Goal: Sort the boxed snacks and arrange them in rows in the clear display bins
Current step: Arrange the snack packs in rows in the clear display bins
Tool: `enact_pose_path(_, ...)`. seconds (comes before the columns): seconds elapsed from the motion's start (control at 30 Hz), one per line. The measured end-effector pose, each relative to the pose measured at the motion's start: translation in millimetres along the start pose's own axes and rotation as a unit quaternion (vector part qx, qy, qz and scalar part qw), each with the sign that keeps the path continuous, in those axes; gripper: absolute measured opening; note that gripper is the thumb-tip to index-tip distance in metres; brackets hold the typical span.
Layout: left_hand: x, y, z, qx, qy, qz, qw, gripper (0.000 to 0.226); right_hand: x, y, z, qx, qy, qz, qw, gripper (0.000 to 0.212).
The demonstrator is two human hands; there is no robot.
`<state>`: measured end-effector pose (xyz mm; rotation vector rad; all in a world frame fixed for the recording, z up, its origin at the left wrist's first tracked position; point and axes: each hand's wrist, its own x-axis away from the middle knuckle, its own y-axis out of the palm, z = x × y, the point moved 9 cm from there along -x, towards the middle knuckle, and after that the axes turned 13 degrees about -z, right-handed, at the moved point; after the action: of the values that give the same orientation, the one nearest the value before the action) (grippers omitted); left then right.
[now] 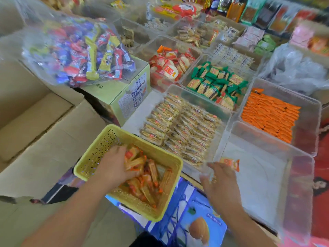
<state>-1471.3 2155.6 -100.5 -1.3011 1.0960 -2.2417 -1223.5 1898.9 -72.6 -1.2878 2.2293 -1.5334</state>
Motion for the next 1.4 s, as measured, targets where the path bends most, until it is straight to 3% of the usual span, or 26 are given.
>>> enact_pose_path(0.07, -14, 9, -2, -0.027, 0.008, -0.043, 0.999, 0.115, 14, 11, -30, -0.007, -0.038, -0.012, 0.999, 0.04)
enact_pose_path(0.2, -29, 14, 0, -0.035, 0.034, -0.075, 0.996, 0.099, 33, 46, -87, 0.019, -0.128, -0.093, 0.987, 0.041)
enact_pose_path(0.33, -33, 34, 3, -0.155, 0.046, -0.13, 0.978, 0.121, 39, 92, -101, 0.076, -0.095, -0.223, 0.967, 0.051)
enact_pose_path(0.43, -34, 40, 6, -0.181, 0.063, -0.129, 0.973, 0.125, 43, 108, -98, 0.094, -0.089, -0.25, 0.96, 0.049)
enact_pose_path(0.63, -25, 25, 11, -0.045, 0.111, -0.125, 0.985, 0.104, 43, 111, -94, 0.111, -0.079, -0.228, 0.964, 0.047)
enact_pose_path(0.73, -4, 4, 5, 0.15, 0.112, -0.115, 0.975, 0.111, 42, 102, -100, 0.158, -0.042, -0.195, 0.967, 0.054)
enact_pose_path(0.8, 15, -5, 3, 0.344, 0.116, -0.113, 0.925, 0.096, 42, 81, -113, 0.166, -0.02, -0.13, 0.977, 0.061)
enact_pose_path(0.9, 43, 2, 13, 0.557, 0.133, -0.15, 0.806, 0.088, 48, 53, -143, 0.065, -0.074, -0.067, 0.993, 0.069)
enact_pose_path(0.97, 59, 11, 28, 0.644, 0.14, -0.186, 0.729, 0.09, 55, 51, -163, -0.079, -0.142, -0.118, 0.98, 0.06)
enact_pose_path(1.03, 73, 18, 45, 0.676, 0.147, -0.207, 0.691, 0.089, 62, 54, -174, -0.198, -0.163, -0.177, 0.95, 0.05)
enact_pose_path(1.17, 85, 28, 62, 0.655, 0.129, -0.189, 0.72, 0.088, 67, 46, -159, -0.261, -0.136, -0.154, 0.943, 0.033)
enact_pose_path(1.23, 88, 33, 70, 0.661, 0.121, -0.187, 0.717, 0.075, 69, 47, -147, -0.286, -0.131, -0.18, 0.932, 0.022)
enact_pose_path(1.3, 86, 40, 78, 0.687, 0.1, -0.178, 0.697, 0.063, 70, 49, -134, -0.352, -0.109, -0.223, 0.903, 0.019)
enact_pose_path(1.4, 85, 50, 92, 0.665, 0.081, -0.137, 0.729, 0.039, 71, 44, -110, -0.472, -0.059, -0.253, 0.843, 0.014)
